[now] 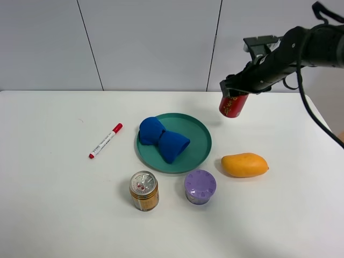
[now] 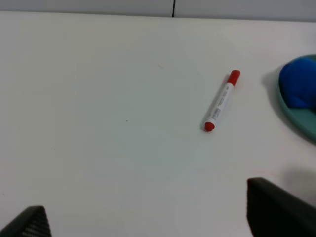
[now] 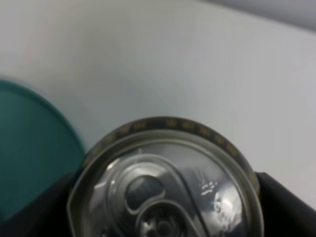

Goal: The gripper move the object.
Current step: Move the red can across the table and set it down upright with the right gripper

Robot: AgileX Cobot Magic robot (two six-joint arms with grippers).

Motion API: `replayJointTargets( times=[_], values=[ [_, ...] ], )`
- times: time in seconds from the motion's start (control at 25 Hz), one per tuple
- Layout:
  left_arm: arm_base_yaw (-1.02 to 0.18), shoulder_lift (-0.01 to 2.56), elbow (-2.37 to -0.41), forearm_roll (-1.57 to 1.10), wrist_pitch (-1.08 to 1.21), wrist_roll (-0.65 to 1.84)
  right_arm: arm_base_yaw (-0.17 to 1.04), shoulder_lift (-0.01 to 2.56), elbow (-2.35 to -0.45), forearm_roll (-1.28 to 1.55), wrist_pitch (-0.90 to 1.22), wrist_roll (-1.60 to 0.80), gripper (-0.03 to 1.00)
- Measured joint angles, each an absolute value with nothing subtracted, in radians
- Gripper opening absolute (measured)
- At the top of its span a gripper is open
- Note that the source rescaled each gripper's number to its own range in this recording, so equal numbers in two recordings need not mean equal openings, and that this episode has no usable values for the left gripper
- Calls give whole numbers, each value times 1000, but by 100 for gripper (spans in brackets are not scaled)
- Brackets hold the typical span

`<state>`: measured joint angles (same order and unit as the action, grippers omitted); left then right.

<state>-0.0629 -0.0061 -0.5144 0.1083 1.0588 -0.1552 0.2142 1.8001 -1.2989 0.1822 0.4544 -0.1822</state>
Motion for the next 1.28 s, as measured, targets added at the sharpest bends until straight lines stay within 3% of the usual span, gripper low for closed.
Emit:
replayJointTargets(
  times=[0.32, 0.84, 1.28],
  values=[
    [-63, -6, -514, 108, 1059, -155, 385, 1799, -1395, 176, 573, -184, 1],
    [-63, -7, -514, 108, 1059, -155, 777, 2033, -1769, 183, 658, -180, 1],
    [-63, -7, -514, 108, 1059, -155, 959, 2156, -1796, 176, 715, -190, 1]
  ],
)
